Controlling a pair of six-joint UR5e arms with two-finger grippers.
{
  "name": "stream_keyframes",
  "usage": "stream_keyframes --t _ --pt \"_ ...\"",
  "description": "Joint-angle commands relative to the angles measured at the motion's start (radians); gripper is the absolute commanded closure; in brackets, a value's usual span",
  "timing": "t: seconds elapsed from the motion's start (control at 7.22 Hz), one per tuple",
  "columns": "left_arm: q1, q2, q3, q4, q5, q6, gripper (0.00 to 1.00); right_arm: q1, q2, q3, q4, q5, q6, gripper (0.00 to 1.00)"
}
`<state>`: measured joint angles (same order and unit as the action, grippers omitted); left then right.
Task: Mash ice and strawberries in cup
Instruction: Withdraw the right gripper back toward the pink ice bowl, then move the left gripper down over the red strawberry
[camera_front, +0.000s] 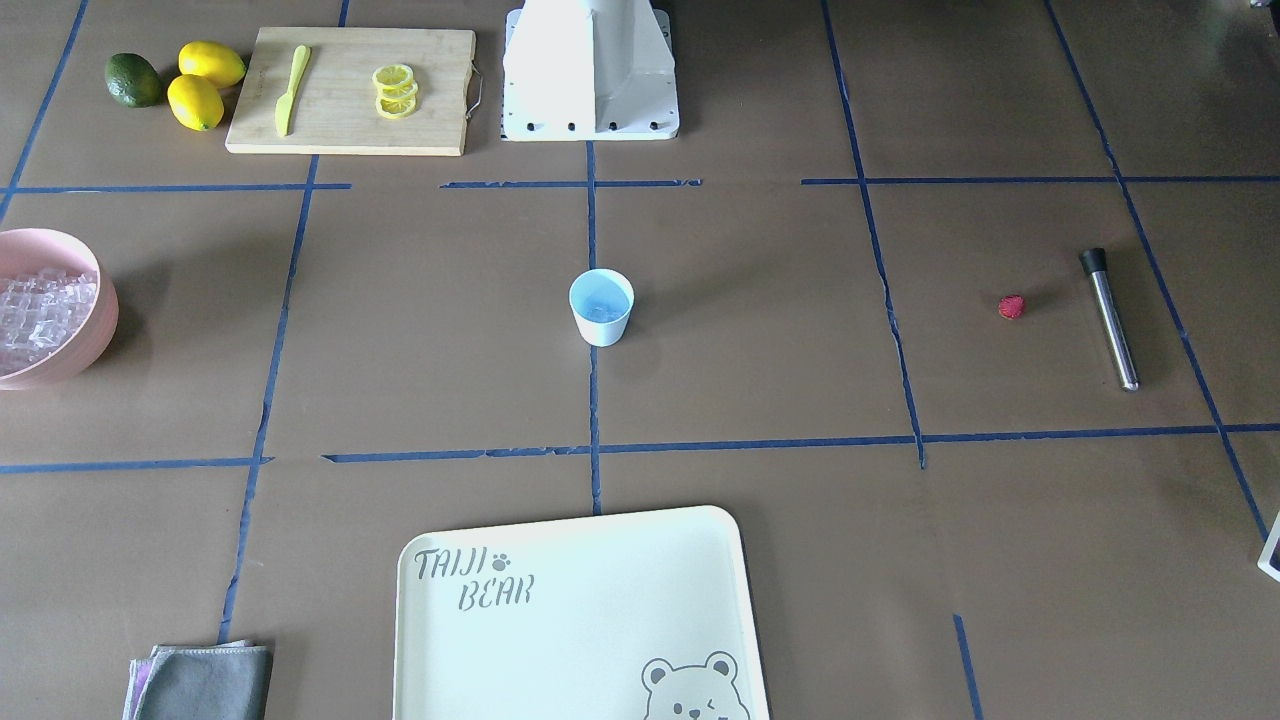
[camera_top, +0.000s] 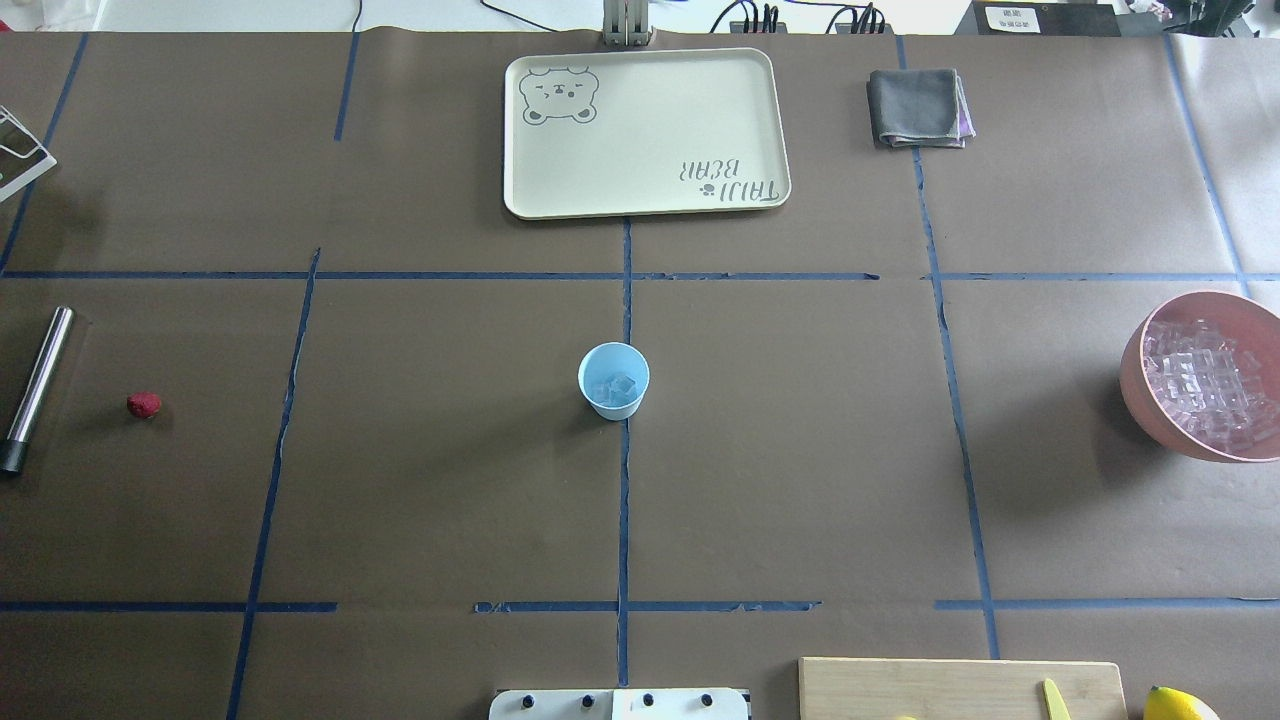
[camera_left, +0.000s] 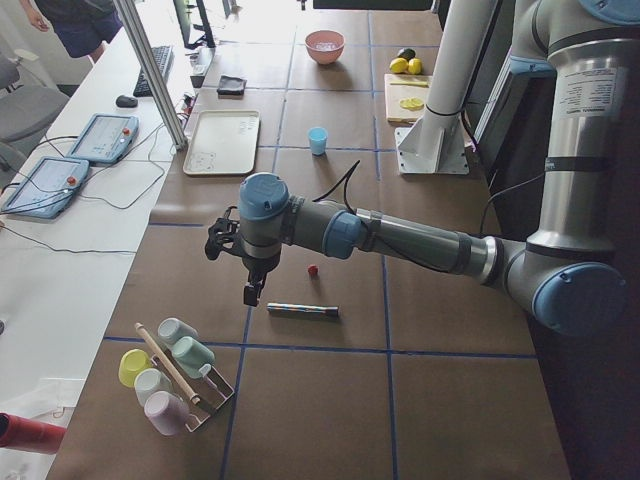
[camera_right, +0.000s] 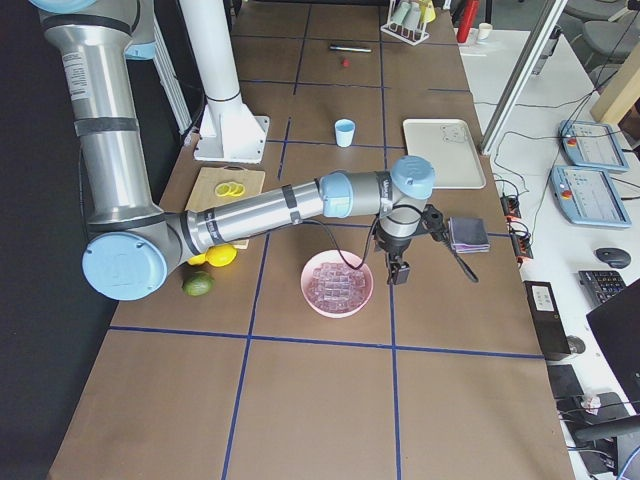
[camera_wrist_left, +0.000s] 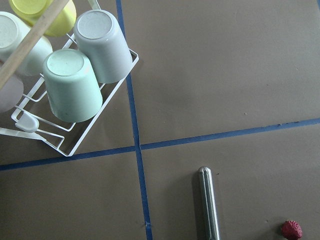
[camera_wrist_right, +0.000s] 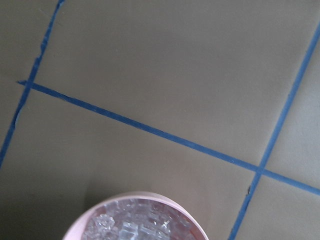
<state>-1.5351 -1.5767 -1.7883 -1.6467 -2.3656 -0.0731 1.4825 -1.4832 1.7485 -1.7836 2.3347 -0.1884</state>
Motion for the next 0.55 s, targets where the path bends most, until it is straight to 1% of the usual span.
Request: stream_keyframes --t 0.0,0.14,0.42 --pt "0.087 0.004 -0.010 -0.048 -0.001 -0.055 0.00 0.090 -0.182 0.000 0.045 0.009 -0.022 0.01" --pt "0.123 0.003 -0.016 -0.053 0.006 -0.109 0.00 0.097 -0.245 0.003 0.147 0.012 -0.010 0.00" --pt "0.220 0.007 -0.017 -0.128 0.011 -0.267 0.00 0.096 -0.241 0.003 0.171 0.026 0.035 0.00"
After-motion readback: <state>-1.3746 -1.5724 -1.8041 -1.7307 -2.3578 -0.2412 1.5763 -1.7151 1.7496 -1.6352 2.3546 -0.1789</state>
